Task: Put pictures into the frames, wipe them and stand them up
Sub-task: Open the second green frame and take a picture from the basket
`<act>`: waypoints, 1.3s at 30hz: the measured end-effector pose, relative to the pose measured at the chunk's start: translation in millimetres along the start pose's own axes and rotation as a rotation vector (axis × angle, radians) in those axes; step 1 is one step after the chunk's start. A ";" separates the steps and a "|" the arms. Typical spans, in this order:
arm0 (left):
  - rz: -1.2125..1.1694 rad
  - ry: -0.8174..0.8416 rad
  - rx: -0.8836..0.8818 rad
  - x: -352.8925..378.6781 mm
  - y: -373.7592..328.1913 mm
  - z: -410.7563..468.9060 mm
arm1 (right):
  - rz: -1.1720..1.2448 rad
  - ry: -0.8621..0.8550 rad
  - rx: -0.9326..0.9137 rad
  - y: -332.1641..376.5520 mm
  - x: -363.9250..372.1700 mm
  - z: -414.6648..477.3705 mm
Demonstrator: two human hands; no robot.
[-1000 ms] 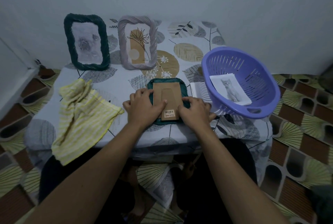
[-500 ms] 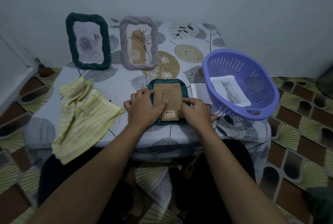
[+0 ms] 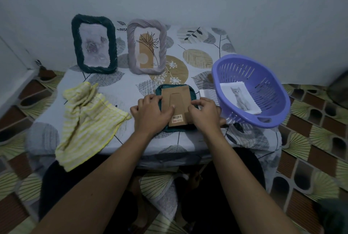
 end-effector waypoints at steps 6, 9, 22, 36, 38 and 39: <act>-0.021 0.009 -0.005 0.4 1.1 0.5 | 0.032 0.002 -0.062 9.7 -1.1 0.4; -0.030 0.008 0.001 1.8 2.3 1.1 | 0.072 0.017 -0.080 11.8 0.4 2.1; -0.197 0.024 -0.037 -8.7 0.6 0.1 | 0.385 0.067 -0.128 16.5 2.2 4.5; -0.295 0.112 -0.084 -62.4 77.7 -1.9 | 0.172 0.226 -0.208 63.1 63.8 -20.8; -0.273 0.103 -0.103 -68.0 88.8 -3.6 | 0.041 0.273 -0.212 72.7 74.0 -24.9; -0.261 0.094 -0.105 -70.9 92.9 -4.0 | -0.037 0.285 -0.215 76.3 79.3 -25.8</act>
Point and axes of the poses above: each hand's wrist, its own z-axis towards the middle knuckle, its own x-axis out of the palm, y = z × x, the point moved 5 cm from there along z, towards the middle knuckle, and after that the axes turned 7 degrees about y, right-handed, at the moved point
